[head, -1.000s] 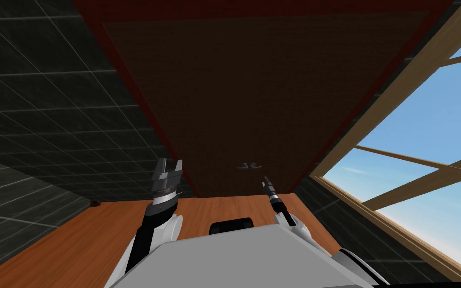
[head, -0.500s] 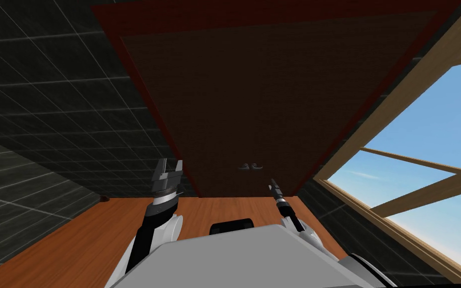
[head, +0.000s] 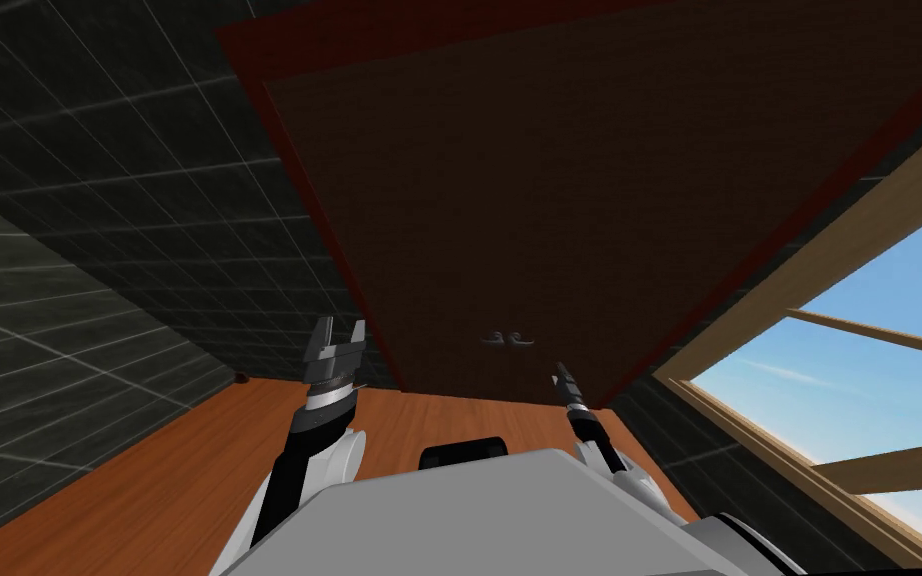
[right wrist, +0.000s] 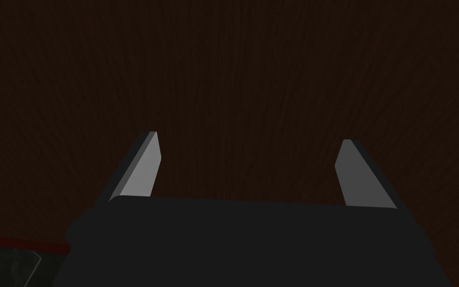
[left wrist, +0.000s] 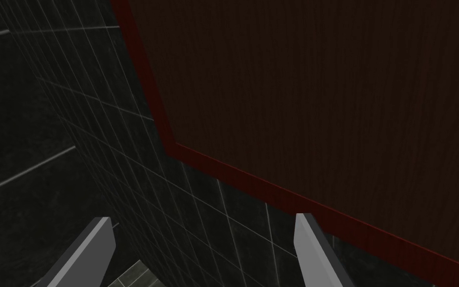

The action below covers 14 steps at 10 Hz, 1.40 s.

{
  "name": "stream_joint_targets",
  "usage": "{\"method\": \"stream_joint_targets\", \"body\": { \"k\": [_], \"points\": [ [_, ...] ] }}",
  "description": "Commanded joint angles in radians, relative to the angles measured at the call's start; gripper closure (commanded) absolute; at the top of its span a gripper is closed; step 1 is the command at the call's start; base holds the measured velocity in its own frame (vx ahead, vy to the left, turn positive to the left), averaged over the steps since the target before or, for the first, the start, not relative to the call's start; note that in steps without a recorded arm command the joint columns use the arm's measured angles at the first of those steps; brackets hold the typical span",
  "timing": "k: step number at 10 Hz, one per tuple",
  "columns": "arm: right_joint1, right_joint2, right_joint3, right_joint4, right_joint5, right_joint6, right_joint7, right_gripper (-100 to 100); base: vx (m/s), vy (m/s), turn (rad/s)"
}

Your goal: Pull the door open

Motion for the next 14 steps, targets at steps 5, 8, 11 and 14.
{"method": "stream_joint_targets", "body": {
  "k": [5,8,11,14],
  "points": [
    [-0.028,0.036,-0.005,-0.031,-0.007,0.001,0.012,-100,0.156,-0.042,0.192],
    [-0.022,0.034,-0.007,-0.043,-0.008,0.008,0.014,100,0.032,0.01,-0.003],
    [-0.022,0.034,-0.007,-0.043,-0.008,0.008,0.014,100,-0.009,-0.003,0.007],
    [-0.001,0.011,-0.013,-0.033,-0.013,0.005,0.006,100,-0.035,-0.015,-0.002]
  ]
}}
